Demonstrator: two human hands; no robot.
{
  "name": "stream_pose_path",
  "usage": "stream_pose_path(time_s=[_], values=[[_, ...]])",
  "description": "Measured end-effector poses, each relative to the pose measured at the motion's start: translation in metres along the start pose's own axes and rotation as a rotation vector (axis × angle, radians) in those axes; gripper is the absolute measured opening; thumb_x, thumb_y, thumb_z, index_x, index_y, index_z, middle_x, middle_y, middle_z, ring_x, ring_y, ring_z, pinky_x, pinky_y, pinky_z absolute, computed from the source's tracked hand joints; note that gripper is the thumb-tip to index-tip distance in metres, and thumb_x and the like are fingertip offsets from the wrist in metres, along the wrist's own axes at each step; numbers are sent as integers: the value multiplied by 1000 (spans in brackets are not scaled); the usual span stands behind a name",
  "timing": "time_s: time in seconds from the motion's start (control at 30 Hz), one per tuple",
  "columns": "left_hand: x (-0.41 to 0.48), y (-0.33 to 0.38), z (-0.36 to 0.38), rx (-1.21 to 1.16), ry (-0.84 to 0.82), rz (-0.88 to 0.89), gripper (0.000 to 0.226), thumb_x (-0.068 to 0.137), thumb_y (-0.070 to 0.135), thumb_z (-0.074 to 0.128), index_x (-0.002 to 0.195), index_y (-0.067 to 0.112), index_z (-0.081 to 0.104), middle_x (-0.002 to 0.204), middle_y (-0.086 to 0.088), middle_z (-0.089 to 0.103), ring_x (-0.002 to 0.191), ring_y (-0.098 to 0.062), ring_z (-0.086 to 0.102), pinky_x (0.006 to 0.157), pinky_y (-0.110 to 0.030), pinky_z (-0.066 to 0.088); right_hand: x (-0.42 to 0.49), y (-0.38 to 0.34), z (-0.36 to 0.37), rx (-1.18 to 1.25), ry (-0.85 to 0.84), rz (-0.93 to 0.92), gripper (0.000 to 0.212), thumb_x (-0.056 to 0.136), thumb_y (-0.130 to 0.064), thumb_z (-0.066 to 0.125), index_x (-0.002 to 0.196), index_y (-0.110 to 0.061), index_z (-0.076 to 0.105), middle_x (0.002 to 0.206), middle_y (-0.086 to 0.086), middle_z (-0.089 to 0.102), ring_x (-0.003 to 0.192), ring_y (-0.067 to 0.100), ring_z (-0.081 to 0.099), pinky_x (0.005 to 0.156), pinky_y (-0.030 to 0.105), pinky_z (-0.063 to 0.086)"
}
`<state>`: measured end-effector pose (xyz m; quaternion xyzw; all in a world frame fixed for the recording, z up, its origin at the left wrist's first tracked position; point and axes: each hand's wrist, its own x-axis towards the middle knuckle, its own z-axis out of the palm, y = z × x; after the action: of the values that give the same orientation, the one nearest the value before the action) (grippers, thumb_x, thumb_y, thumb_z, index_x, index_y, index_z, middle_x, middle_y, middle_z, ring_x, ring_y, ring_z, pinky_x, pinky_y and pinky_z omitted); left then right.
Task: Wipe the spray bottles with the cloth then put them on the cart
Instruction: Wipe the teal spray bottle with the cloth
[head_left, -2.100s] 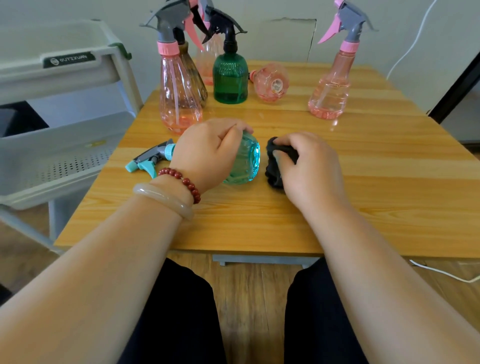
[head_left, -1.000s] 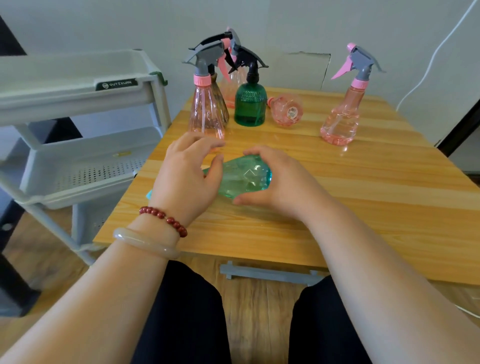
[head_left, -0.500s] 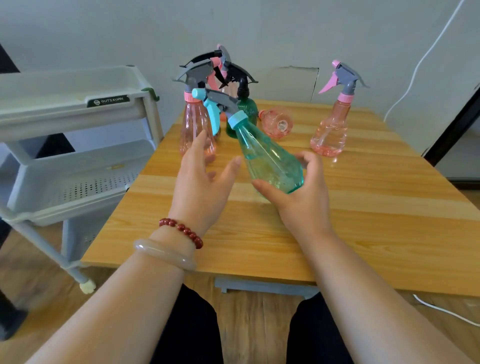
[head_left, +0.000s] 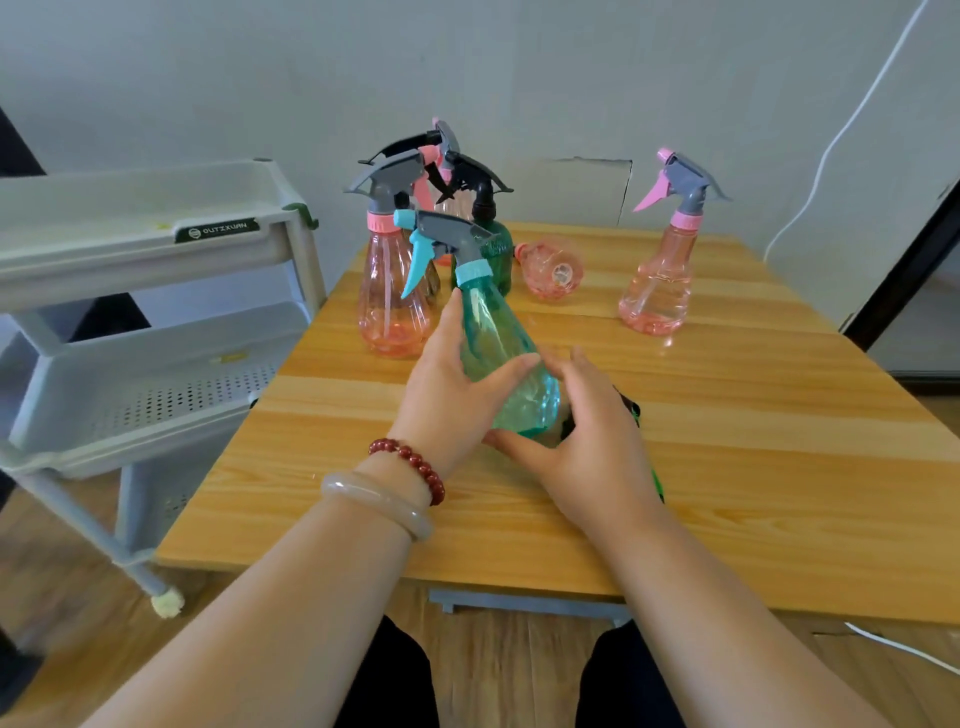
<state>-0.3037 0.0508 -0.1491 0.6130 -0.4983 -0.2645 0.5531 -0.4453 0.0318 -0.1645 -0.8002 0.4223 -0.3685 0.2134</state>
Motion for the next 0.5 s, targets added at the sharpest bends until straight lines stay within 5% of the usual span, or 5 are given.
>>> stream_pose_path(time_s=[0.13, 0.27, 0.5], values=[[6, 3, -3, -39, 0, -12, 90, 81, 37, 78, 155, 34, 26, 140, 13, 50, 123, -1, 52, 102, -35, 51, 1, 2, -2, -8, 6, -7, 77, 72, -46, 81, 139, -23, 51, 137, -15, 47, 144, 6, 27, 108, 16, 20], [10, 2, -13, 169, 14, 133, 86, 80, 22, 80, 152, 25, 33, 129, 19, 54, 117, 9, 51, 102, -20, 47, 2, 7, -1, 4, 43, -33, 69, 73, -45, 81, 133, -22, 56, 133, -16, 51, 141, 8, 34, 113, 29, 32], [14, -7, -25, 210, -22, 113, 76, 84, 26, 76, 149, 25, 36, 140, 11, 53, 132, -6, 48, 112, -39, 42, 3, 7, 0, -19, 7, -7, 72, 75, -44, 79, 138, -21, 52, 139, -5, 55, 138, 12, 40, 112, 30, 34]])
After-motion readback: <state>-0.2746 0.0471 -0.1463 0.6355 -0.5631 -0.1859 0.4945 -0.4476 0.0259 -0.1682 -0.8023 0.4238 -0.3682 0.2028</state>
